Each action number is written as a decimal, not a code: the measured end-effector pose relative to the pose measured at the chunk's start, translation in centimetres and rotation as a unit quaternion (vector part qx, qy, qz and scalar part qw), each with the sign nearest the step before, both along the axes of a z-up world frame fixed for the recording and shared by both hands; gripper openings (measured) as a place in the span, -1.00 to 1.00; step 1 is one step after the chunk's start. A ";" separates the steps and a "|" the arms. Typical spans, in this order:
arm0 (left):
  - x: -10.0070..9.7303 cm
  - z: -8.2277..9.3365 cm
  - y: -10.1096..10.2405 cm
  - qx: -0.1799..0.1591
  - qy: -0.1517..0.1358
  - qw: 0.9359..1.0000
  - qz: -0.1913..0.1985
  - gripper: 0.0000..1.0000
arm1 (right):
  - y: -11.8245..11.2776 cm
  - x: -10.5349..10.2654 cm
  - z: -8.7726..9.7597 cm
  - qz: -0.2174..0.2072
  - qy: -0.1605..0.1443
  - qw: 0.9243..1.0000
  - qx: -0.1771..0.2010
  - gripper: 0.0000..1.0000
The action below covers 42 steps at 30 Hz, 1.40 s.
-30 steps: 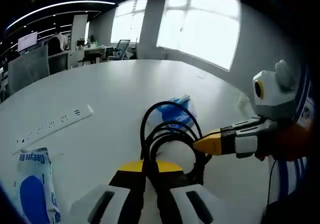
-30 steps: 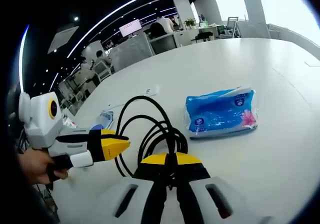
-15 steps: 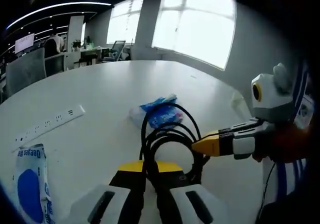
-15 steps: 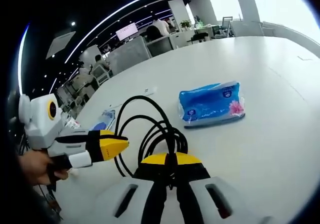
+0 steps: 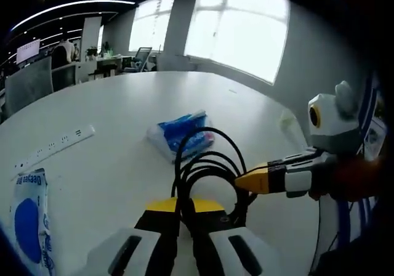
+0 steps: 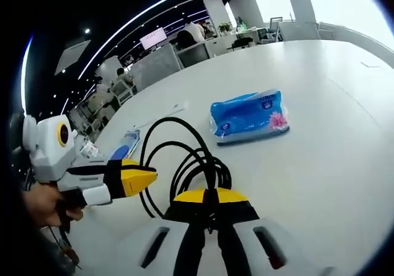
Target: Arrange the tabletop items into an orderly group along one side of the table until the central work area is clear of visible clutter.
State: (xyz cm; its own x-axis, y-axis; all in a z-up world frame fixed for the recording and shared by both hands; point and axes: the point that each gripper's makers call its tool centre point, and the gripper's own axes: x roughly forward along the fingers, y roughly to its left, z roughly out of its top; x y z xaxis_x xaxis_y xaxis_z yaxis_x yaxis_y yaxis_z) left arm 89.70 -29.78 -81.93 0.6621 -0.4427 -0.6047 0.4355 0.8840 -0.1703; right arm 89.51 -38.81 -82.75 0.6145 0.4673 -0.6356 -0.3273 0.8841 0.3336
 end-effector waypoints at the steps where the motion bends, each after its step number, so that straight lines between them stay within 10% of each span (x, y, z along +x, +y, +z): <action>1: -0.1 0.0 -0.1 0.000 0.001 1.000 0.000 -0.93 | 0.0 -0.1 -0.1 0.001 0.000 1.000 -0.002 -1.00; 23: -0.5 -2.9 -0.6 0.016 0.034 0.999 0.001 -0.80 | -1.3 0.6 -2.1 0.045 -0.042 0.995 -0.074 -0.95; 42: -1.2 -0.8 1.0 0.031 -0.004 0.999 0.016 -0.31 | -1.0 0.1 0.8 0.039 -0.076 0.995 -0.049 -0.21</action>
State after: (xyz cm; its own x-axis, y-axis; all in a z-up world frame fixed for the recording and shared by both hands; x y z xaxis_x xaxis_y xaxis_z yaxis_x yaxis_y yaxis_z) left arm 88.55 -28.77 -82.74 0.6810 -0.3824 -0.6245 0.4076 0.9064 -0.1104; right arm 89.62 -39.77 -81.94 0.6719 0.4574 -0.5826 -0.4359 0.8801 0.1882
